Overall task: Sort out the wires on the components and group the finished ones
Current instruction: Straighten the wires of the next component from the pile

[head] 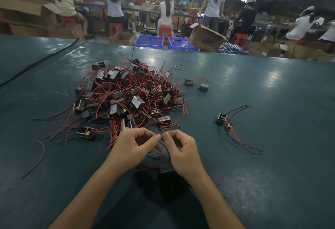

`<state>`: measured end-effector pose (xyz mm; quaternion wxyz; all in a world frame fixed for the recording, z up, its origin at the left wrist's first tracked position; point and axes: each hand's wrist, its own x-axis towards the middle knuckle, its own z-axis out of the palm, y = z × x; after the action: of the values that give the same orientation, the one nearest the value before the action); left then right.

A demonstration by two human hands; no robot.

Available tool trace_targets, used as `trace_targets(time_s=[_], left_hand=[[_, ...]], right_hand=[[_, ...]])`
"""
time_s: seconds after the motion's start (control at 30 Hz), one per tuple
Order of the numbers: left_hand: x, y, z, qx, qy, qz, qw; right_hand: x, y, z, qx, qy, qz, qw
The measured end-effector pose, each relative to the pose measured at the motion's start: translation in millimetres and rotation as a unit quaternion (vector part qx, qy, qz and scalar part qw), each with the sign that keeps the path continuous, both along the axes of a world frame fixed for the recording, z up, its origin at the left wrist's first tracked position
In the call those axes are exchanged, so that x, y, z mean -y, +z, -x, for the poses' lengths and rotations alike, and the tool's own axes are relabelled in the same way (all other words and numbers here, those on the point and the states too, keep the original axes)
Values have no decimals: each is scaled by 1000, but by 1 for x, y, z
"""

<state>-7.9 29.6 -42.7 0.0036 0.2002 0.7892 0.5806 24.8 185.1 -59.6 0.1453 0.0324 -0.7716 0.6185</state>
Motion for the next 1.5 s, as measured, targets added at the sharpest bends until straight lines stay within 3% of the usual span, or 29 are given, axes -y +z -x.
trace_targets(time_s=[0.17, 0.7, 0.77, 0.93, 1.17, 1.5], left_hand=[[0, -2, -1, -51, 1, 74, 996], [0, -5, 0, -131, 59, 71, 987], [-5, -5, -2, -116, 68, 48, 990], [-13, -4, -4, 23, 40, -37, 998], [-6, 0, -7, -104, 45, 7, 994], [-3, -2, 1, -12, 52, -100, 994]], right_hand=[[0, -2, 1, -5, 1, -13, 1000], [0, -3, 1, 7, 10, -37, 999], [1, -2, 0, 14, 20, -38, 999], [-2, -1, 1, 10, 11, -25, 1000], [-3, -4, 2, 2, 4, -19, 1000], [-4, -6, 2, -25, -4, -28, 999]])
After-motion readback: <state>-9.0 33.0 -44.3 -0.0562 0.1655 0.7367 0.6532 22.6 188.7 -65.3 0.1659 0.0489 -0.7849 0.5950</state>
